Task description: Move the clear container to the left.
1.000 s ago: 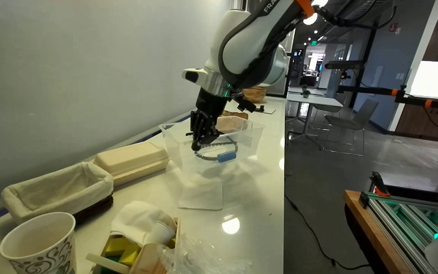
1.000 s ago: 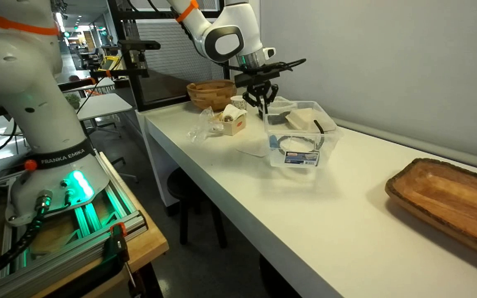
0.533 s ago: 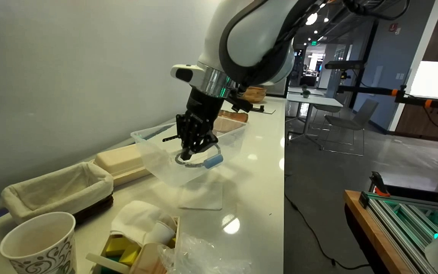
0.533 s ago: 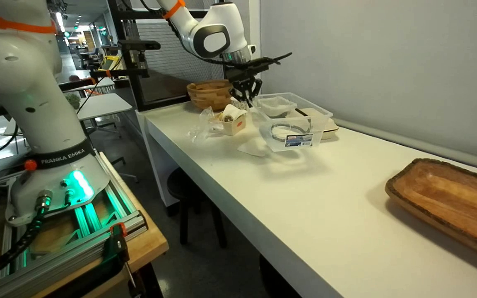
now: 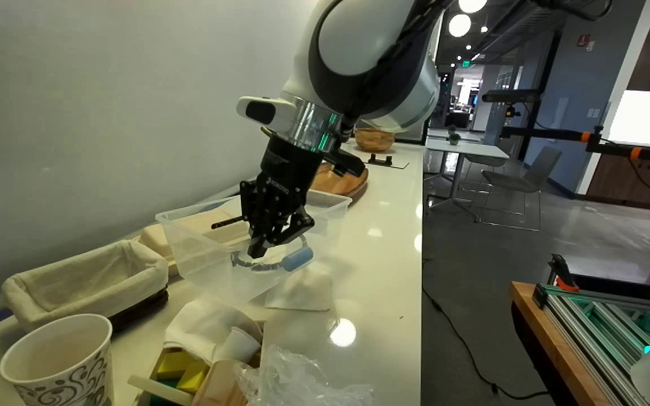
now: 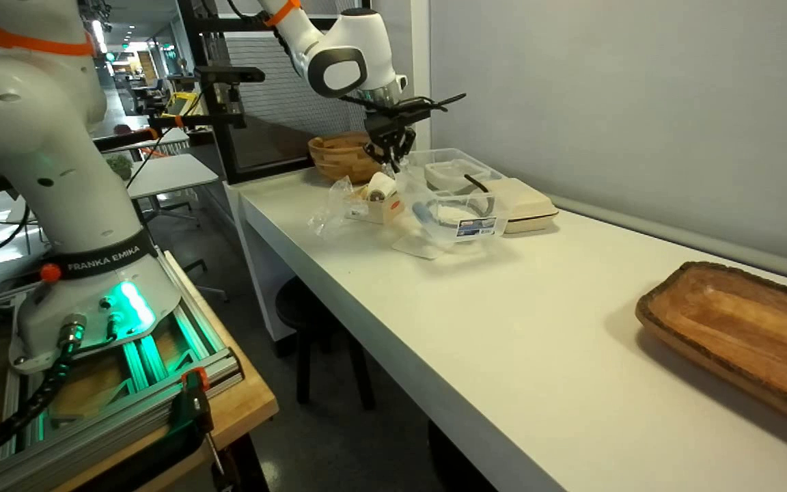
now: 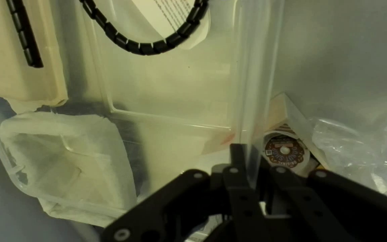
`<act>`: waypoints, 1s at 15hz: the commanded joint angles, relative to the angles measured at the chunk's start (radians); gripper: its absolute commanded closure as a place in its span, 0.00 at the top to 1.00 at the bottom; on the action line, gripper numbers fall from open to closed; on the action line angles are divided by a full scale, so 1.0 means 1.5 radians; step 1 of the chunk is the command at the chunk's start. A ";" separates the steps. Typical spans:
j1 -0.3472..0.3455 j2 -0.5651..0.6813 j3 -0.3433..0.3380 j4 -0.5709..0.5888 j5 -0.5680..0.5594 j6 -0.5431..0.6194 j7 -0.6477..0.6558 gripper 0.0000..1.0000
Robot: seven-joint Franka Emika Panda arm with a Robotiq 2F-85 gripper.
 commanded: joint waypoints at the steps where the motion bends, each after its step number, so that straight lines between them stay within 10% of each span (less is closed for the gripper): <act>1: 0.008 0.016 -0.018 0.010 0.017 0.004 -0.088 0.02; 15: -0.037 0.132 0.024 0.099 0.002 0.078 -0.230 0.02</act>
